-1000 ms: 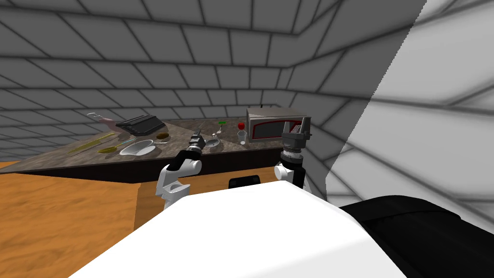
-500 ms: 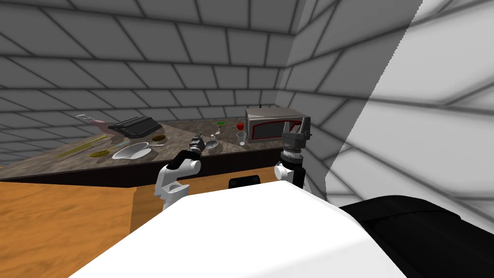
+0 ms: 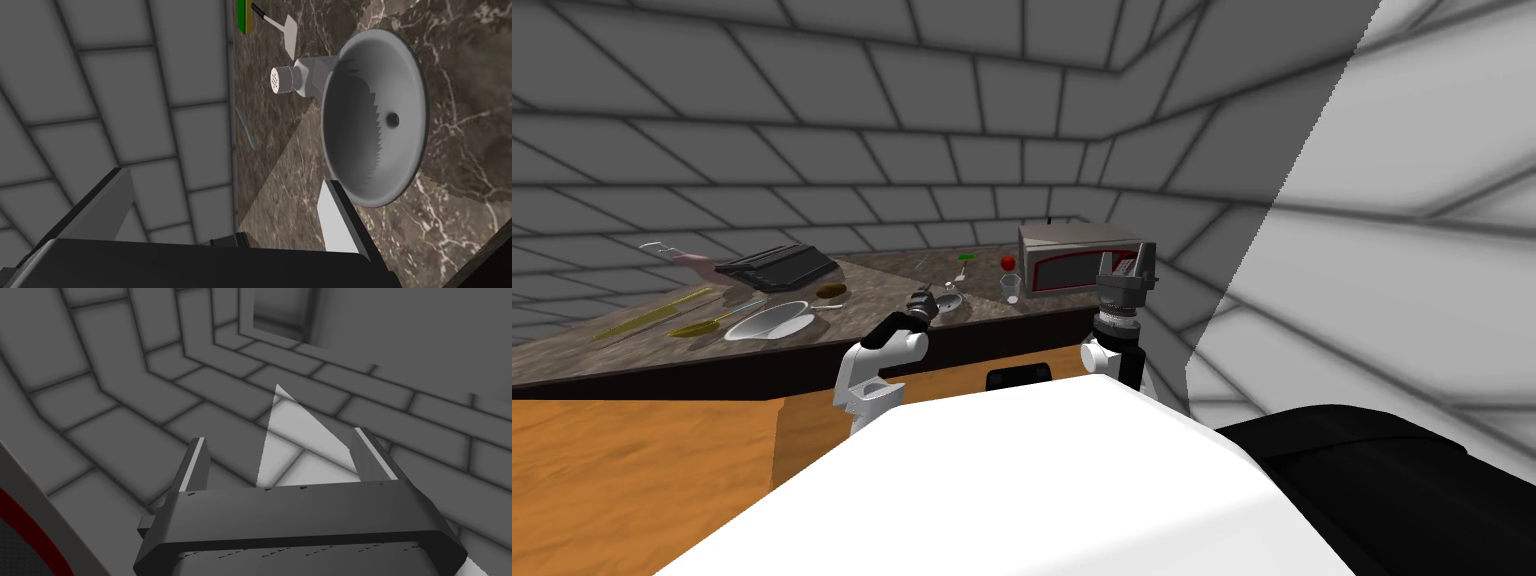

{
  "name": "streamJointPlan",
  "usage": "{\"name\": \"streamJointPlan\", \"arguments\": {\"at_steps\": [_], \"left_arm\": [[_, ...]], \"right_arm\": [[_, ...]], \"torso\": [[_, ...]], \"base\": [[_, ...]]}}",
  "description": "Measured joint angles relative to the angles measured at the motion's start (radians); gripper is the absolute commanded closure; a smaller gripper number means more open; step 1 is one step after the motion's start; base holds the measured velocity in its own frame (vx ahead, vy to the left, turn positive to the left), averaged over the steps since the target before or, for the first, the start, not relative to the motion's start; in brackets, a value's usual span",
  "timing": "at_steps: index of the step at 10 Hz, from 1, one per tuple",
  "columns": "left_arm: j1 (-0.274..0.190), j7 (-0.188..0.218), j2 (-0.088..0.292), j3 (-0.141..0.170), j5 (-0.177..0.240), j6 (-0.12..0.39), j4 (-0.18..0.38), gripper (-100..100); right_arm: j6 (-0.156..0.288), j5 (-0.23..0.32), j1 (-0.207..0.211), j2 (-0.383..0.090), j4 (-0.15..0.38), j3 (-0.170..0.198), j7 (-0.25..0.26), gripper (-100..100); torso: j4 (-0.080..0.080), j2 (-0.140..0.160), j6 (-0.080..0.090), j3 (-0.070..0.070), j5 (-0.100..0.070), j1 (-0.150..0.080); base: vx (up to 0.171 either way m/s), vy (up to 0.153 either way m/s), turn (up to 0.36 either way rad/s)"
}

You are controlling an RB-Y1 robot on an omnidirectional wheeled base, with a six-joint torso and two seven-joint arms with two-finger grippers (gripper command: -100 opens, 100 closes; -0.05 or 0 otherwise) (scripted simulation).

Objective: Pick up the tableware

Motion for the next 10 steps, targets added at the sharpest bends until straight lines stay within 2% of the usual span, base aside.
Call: {"name": "streamJointPlan", "arguments": {"at_steps": [10], "left_arm": [[0.013,0.045,-0.009,0.023,-0.001,0.249,0.021,-100]], "right_arm": [[0.000,0.000,0.000,0.000,0.000,0.000,0.000,0]], "torso": [[0.000,-0.001,0.000,0.000,0.000,0.000]], "base": [[0.038,0.015,-0.050]]}}
